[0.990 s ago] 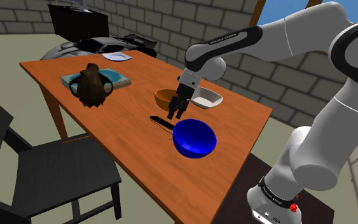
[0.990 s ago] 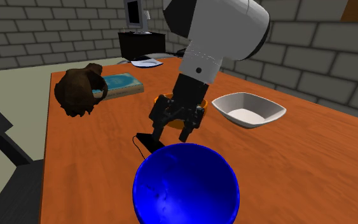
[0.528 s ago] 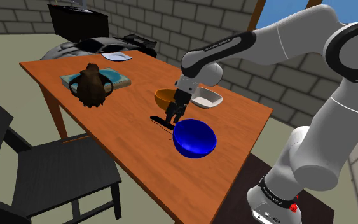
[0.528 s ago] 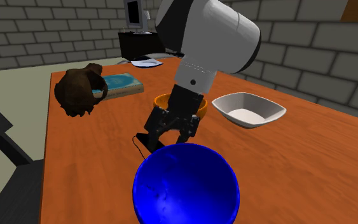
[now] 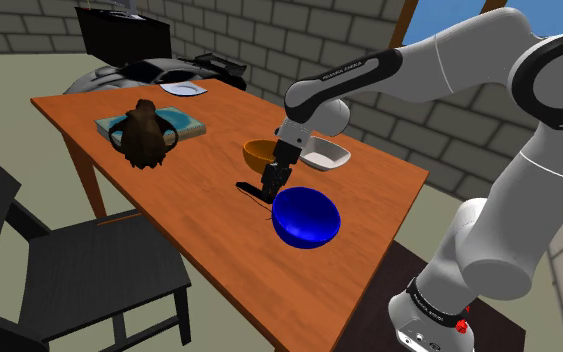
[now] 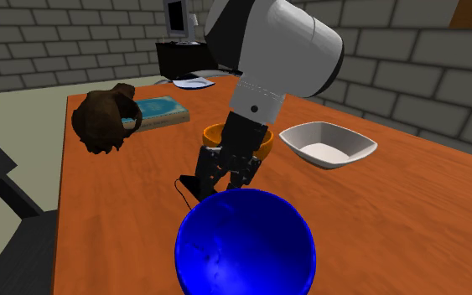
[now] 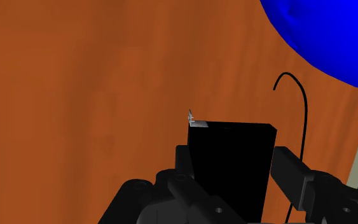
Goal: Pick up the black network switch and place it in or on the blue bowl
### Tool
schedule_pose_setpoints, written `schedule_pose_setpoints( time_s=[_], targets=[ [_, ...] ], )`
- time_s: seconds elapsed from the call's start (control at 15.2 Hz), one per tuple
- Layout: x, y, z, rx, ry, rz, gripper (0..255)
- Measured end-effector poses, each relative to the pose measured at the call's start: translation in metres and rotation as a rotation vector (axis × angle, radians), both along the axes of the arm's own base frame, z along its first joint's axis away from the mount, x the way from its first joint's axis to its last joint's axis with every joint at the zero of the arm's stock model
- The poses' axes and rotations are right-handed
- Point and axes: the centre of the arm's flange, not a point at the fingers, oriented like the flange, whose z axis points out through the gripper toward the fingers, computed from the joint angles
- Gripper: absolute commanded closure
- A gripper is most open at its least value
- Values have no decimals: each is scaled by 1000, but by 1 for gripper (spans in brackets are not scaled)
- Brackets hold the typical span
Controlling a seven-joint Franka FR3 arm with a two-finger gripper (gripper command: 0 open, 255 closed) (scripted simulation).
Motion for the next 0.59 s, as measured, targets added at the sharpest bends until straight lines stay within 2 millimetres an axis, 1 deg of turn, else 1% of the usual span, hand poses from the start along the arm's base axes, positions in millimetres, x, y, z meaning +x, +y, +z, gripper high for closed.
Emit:
schedule_pose_setpoints(
  time_s=[0.46, 0.59],
  targets=[
    [0, 0, 0, 0, 0, 0, 255],
    [0, 0, 6, 0, 1, 0, 255]
  ],
)
